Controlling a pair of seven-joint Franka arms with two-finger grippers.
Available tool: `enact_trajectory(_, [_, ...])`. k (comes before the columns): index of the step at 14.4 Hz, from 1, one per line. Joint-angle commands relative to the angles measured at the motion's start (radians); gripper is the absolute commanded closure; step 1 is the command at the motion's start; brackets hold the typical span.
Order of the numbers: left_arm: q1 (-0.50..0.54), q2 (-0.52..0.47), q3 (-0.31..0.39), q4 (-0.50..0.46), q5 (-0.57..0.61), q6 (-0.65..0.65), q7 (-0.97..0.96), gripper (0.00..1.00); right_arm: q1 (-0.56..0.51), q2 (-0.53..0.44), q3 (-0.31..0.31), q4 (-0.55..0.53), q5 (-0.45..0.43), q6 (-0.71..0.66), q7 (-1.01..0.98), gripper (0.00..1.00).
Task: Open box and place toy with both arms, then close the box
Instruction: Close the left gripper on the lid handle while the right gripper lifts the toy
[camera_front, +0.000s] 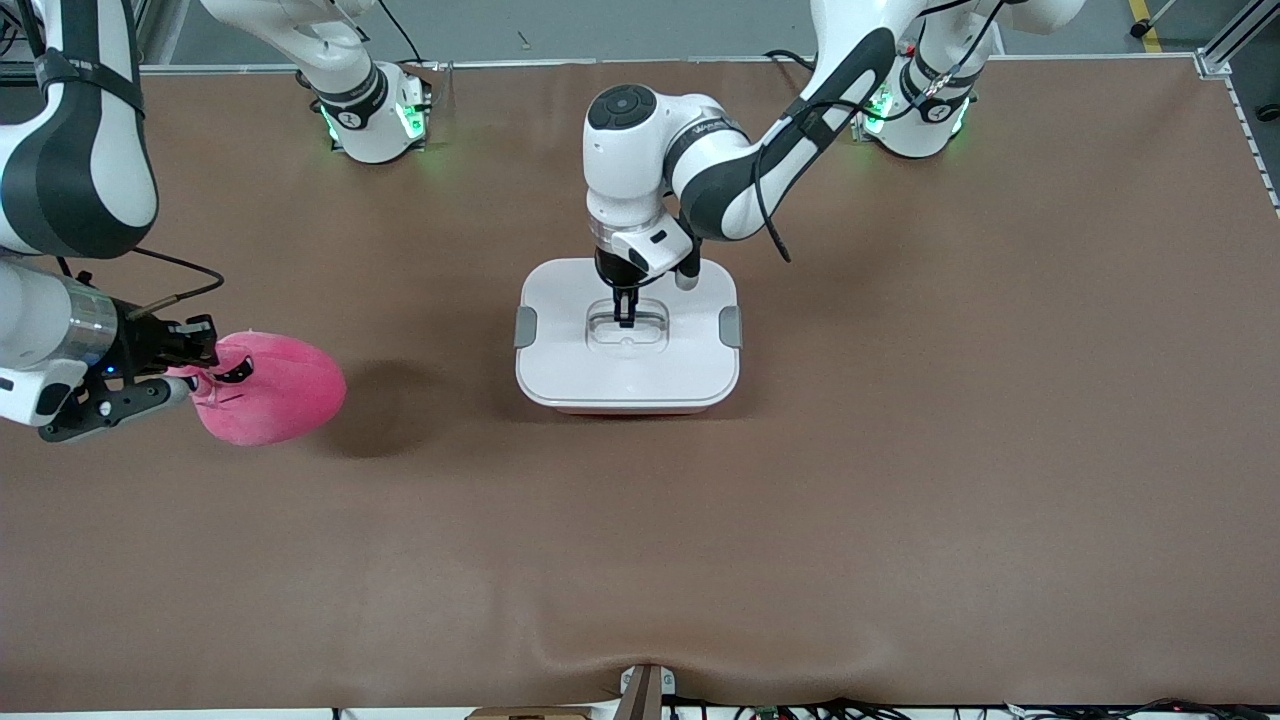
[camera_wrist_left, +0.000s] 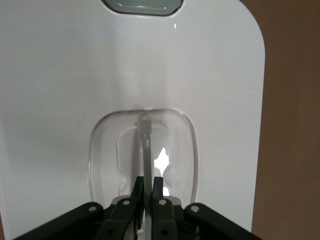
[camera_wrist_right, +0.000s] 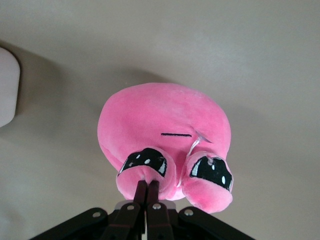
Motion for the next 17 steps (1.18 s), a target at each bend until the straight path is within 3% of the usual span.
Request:
enact_trajectory(1, [-0.008, 0.012, 0.001, 0.016, 0.047, 0.008, -0.105, 0.9, -0.002, -0.01, 0.01, 0.013, 0.025, -0.057, -0.036, 1.0])
enact_trajectory(8, [-0.007, 0.01, 0.001, 0.016, 0.042, 0.008, -0.116, 1.0, 0.032, -0.011, 0.051, 0.047, 0.037, -0.058, -0.11, 1.0])
enact_trajectory(17, [-0.015, 0.006, 0.001, 0.016, 0.042, 0.007, -0.106, 1.0, 0.05, -0.009, 0.053, 0.076, 0.037, -0.057, -0.185, 1.0])
